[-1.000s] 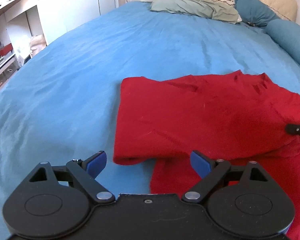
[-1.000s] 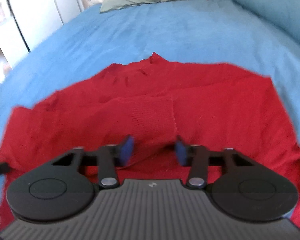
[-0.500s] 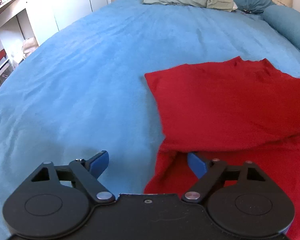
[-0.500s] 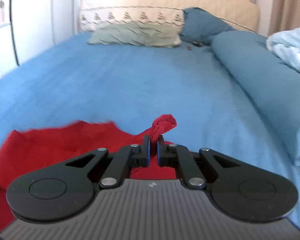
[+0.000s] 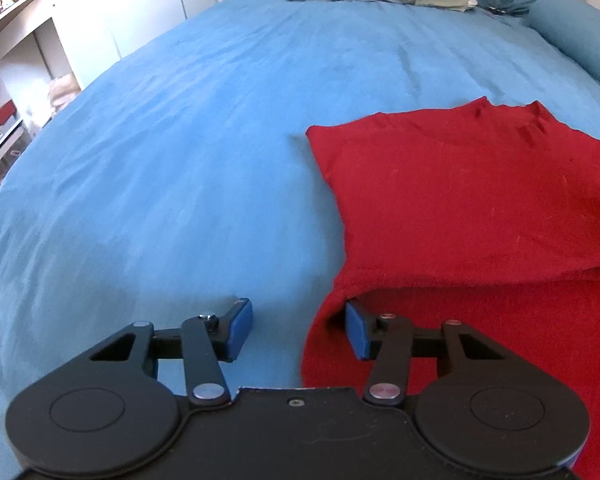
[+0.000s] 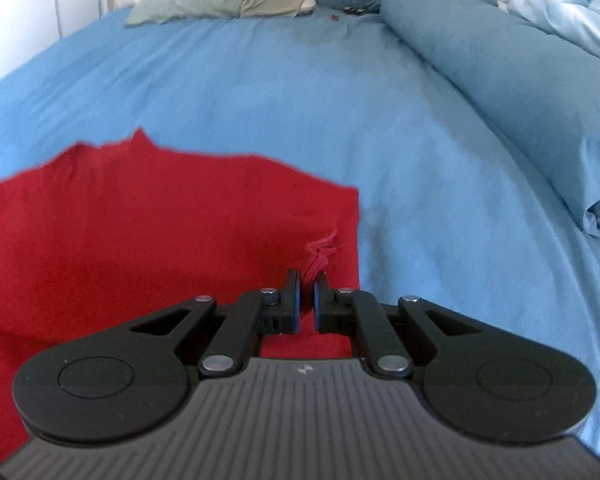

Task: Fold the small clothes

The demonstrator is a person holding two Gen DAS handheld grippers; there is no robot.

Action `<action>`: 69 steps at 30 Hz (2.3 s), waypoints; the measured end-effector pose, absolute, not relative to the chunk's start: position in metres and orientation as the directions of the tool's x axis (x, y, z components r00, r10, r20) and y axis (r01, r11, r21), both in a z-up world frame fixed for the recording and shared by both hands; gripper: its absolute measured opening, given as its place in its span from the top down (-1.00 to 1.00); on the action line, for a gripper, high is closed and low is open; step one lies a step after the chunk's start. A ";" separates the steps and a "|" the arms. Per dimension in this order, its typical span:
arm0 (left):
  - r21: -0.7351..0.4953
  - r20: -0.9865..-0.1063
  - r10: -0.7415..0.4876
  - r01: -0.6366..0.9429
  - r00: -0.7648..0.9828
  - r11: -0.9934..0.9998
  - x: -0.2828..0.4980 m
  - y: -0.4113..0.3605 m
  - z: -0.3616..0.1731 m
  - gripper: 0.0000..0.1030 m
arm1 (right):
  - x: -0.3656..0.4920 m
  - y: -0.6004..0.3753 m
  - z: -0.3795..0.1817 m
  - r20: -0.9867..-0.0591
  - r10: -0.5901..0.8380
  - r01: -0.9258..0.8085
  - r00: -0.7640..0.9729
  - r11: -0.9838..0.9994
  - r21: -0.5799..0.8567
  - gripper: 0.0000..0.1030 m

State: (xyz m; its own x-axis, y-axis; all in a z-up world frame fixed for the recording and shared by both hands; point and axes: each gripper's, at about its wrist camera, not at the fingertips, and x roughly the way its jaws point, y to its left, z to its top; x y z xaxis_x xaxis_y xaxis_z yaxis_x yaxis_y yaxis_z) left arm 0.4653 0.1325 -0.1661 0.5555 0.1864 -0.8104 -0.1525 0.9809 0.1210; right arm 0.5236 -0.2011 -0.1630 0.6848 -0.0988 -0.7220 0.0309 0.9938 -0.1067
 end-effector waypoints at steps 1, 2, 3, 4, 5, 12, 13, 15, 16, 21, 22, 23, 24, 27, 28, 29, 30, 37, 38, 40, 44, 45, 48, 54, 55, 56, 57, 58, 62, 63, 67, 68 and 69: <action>0.123 -0.813 0.187 -0.152 0.551 0.981 0.464 0.131 -0.164 -0.06 | 0.524 -0.202 -0.165 -0.727 -0.094 0.026 0.680 0.994 -0.104 0.52; 0.122 -0.813 0.186 -0.151 0.552 0.981 0.461 0.129 -0.159 -0.06 | 0.521 -0.202 -0.163 -0.723 -0.097 0.030 0.684 0.994 -0.105 0.46; 0.116 -0.807 0.176 -0.142 0.564 0.983 0.457 0.126 -0.153 -0.08 | 0.518 -0.201 -0.159 -0.715 -0.101 0.030 0.692 0.993 -0.111 0.10; 0.108 -0.799 0.162 -0.127 0.579 0.986 0.455 0.124 -0.149 -0.16 | 0.515 -0.199 -0.155 -0.699 -0.101 0.027 0.708 0.993 -0.115 -0.51; 0.102 -0.786 0.144 -0.105 0.600 0.989 0.452 0.120 -0.143 -0.22 | 0.507 -0.196 -0.148 -0.659 -0.100 0.021 0.746 0.992 -0.126 -0.76; 0.048 -0.763 0.020 0.026 0.646 0.999 0.472 0.088 -0.145 -0.40 | 0.510 -0.168 -0.157 -0.665 -0.017 -0.084 0.747 0.989 -0.119 -1.00; 0.035 -0.769 0.010 0.027 0.639 0.999 0.475 0.085 -0.150 -0.40 | 0.512 -0.166 -0.162 -0.677 -0.016 -0.082 0.736 0.990 -0.112 -1.00; 0.023 -0.799 0.011 0.014 0.601 1.000 0.481 0.082 -0.162 -0.40 | 0.516 -0.164 -0.176 -0.720 -0.029 -0.065 0.693 0.993 -0.102 -1.00; 0.023 -0.812 0.016 0.006 0.583 1.000 0.483 0.082 -0.168 -0.41 | 0.517 -0.167 -0.184 -0.738 -0.029 -0.047 0.674 0.995 -0.082 -1.00; 0.003 -0.814 0.001 0.003 0.581 1.000 0.484 0.086 -0.168 -0.41 | 0.516 -0.182 -0.190 -0.736 0.007 0.009 0.677 1.000 0.018 -1.00; -0.005 -0.815 -0.005 0.001 0.580 1.000 0.485 0.089 -0.166 -0.41 | 0.516 -0.182 -0.188 -0.739 0.006 0.002 0.674 1.000 0.010 -1.00; -0.007 -0.814 -0.006 0.000 0.581 1.000 0.484 0.090 -0.162 -0.41 | 0.516 -0.181 -0.184 -0.741 0.005 -0.006 0.672 1.000 0.001 -1.00; -0.004 -0.809 0.000 -0.006 0.587 1.000 0.481 0.090 -0.156 -0.41 | 0.514 -0.181 -0.178 -0.738 0.006 -0.010 0.675 1.000 -0.001 -1.00; 0.005 -0.779 0.016 -0.019 0.627 1.000 0.468 0.095 -0.133 -0.41 | 0.501 -0.188 -0.153 -0.704 0.018 -0.013 0.710 1.000 0.012 -1.00; 0.009 -0.769 0.021 -0.022 0.639 1.000 0.462 0.098 -0.124 -0.41 | 0.493 -0.191 -0.140 -0.687 0.025 -0.013 0.726 1.000 0.022 -1.00; 0.010 -0.758 0.023 -0.025 0.652 1.000 0.455 0.101 -0.112 -0.41 | 0.484 -0.194 -0.127 -0.672 0.032 -0.013 0.740 0.999 0.034 -1.00; 0.009 -0.745 0.024 -0.026 0.667 1.000 0.445 0.104 -0.098 -0.41 | 0.475 -0.197 -0.115 -0.659 0.041 -0.014 0.751 0.999 0.046 -1.00; -0.015 -0.699 0.021 -0.044 0.715 0.999 0.377 0.119 -0.029 -0.89 | 0.389 -0.217 -0.032 -0.607 0.055 -0.042 0.793 0.999 0.035 -1.00; -0.025 -0.709 0.016 -0.047 0.705 0.999 0.368 0.121 -0.024 -0.89 | 0.378 -0.220 -0.026 -0.609 0.056 -0.041 0.791 0.998 0.039 -1.00; -0.031 -0.725 0.020 -0.062 0.689 0.998 0.346 0.122 -0.017 -0.89 | 0.353 -0.226 -0.018 -0.622 0.066 -0.041 0.780 0.998 0.054 -1.00; -0.026 -0.763 0.034 -0.084 0.645 0.996 0.300 0.121 -0.014 -0.89 | 0.303 -0.235 -0.020 -0.673 0.099 -0.058 0.733 0.995 0.083 -1.00; -0.028 -0.777 0.039 -0.097 0.628 0.995 0.286 0.120 -0.017 -0.89 | 0.293 -0.235 -0.024 -0.692 0.096 -0.066 0.716 0.995 0.071 -1.00; -0.051 -0.809 0.037 -0.132 0.586 0.990 0.252 0.120 -0.031 -0.89 | 0.263 -0.237 -0.047 -0.757 0.093 -0.079 0.646 0.995 0.055 -1.00; -0.035 -0.884 0.052 -0.177 0.465 0.984 0.204 0.114 -0.085 -0.76 | 0.216 -0.246 -0.100 -0.853 0.072 -0.033 0.517 0.997 0.064 -0.92; -0.047 -0.894 0.043 -0.187 0.446 0.981 0.196 0.116 -0.094 -0.68 | 0.210 -0.247 -0.107 -0.865 0.070 -0.028 0.497 0.997 0.065 -0.85; -0.053 -0.903 0.037 -0.196 0.429 0.979 0.192 0.117 -0.102 -0.63 | 0.202 -0.246 -0.115 -0.876 0.063 -0.022 0.477 0.998 0.060 -0.81; -0.054 -0.910 0.035 -0.201 0.414 0.978 0.188 0.116 -0.108 -0.60 | 0.196 -0.246 -0.121 -0.884 0.056 -0.017 0.464 0.998 0.054 -0.76; -0.052 -0.914 0.036 -0.204 0.404 0.978 0.185 0.114 -0.112 -0.59 | 0.193 -0.246 -0.128 -0.890 0.050 -0.014 0.452 0.999 0.050 -0.74; -0.050 -0.921 0.025 -0.182 0.388 0.982 0.181 0.109 -0.122 -0.38 | 0.179 -0.245 -0.146 -0.915 0.043 0.003 0.402 0.999 0.049 -0.65; -0.046 -0.925 0.024 -0.177 0.378 0.983 0.183 0.108 -0.124 -0.24 | 0.177 -0.245 -0.150 -0.919 0.042 0.008 0.392 0.999 0.049 -0.60; -0.046 -0.932 0.018 -0.167 0.363 0.985 0.191 0.108 -0.133 -0.05 | 0.175 -0.248 -0.163 -0.933 0.035 0.041 0.359 0.998 0.053 -0.48; -0.046 -0.932 0.018 -0.166 0.363 0.985 0.193 0.108 -0.133 -0.03 | 0.174 -0.249 -0.164 -0.932 0.033 0.046 0.360 0.998 0.053 -0.48; -0.046 -0.932 0.017 -0.164 0.363 0.985 0.195 0.107 -0.133 0.01 | 0.174 -0.249 -0.166 -0.932 0.032 0.051 0.362 0.997 0.054 -0.47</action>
State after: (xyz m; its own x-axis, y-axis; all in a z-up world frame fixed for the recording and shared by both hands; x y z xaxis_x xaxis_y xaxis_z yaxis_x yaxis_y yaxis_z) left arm 0.1946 0.1069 -0.1333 0.3629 0.0165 -0.9317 -0.1640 0.9854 -0.0464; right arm 0.1742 -0.2492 -0.1658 0.3621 0.0321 -0.9316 0.0511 0.9972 0.0542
